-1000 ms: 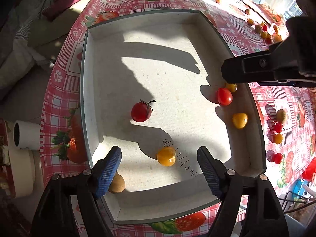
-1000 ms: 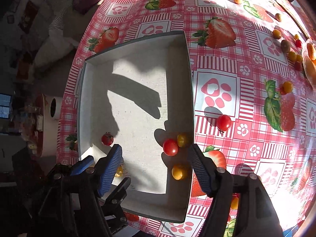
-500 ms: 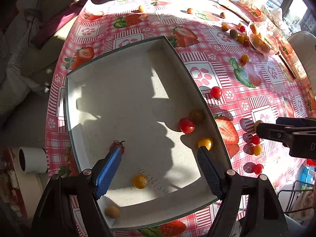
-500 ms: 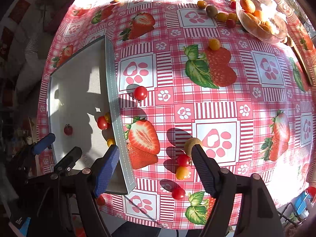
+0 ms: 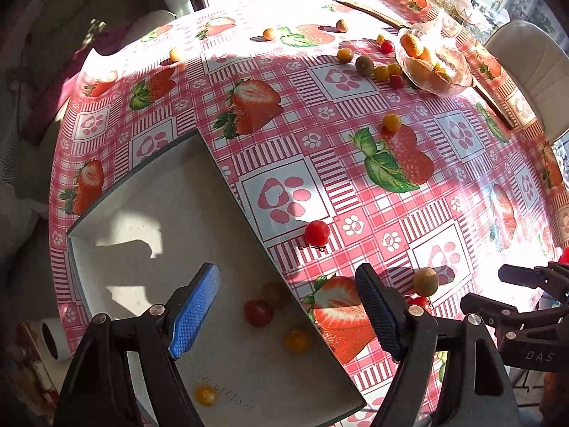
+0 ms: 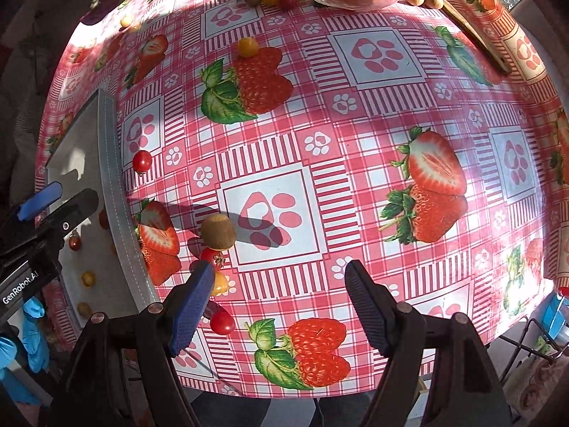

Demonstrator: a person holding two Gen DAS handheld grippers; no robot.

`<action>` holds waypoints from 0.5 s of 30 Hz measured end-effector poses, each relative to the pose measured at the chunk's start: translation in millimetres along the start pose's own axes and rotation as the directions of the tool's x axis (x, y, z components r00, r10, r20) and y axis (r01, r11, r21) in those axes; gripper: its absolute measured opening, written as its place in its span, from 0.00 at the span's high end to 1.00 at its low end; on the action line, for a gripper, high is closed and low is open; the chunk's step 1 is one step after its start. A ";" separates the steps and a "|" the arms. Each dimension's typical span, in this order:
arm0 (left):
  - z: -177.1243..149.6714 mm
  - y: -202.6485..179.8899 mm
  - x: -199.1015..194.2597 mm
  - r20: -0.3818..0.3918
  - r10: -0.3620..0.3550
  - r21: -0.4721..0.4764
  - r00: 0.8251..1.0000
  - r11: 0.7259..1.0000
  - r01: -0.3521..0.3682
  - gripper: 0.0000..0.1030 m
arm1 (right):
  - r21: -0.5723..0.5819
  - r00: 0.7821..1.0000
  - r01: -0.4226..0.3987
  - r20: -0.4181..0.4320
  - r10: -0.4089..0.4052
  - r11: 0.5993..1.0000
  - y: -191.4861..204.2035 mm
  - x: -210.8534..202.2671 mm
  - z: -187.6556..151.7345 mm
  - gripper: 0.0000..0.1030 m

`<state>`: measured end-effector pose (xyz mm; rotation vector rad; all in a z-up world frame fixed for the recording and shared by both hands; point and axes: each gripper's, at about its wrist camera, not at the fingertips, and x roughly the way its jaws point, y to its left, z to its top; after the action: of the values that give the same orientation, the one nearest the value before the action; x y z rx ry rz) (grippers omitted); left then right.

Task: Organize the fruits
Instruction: 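Move the left gripper toward a red tomato while the right approaches a brown fruit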

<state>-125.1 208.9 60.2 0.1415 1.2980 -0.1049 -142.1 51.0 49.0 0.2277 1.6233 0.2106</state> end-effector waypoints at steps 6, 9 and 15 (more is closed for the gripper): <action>15.0 -16.4 25.4 -0.029 0.019 0.056 0.999 0.998 -0.017 0.22 | -0.021 1.000 -0.024 -0.008 0.024 1.000 13.4 12.6 3.4 0.24; 20.5 -22.3 35.4 -0.035 0.030 0.089 0.999 0.996 -0.026 0.22 | -0.031 1.000 -0.027 -0.005 0.027 0.999 19.8 17.0 6.4 0.25; 28.1 -22.5 46.1 -0.037 0.077 0.112 0.996 0.991 -0.072 0.22 | -0.029 0.999 -0.036 -0.009 0.036 0.999 33.6 32.0 18.2 0.29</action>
<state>-89.6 182.3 22.1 0.2881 1.3272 -0.1108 -125.2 92.0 26.3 0.2339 1.6242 0.2629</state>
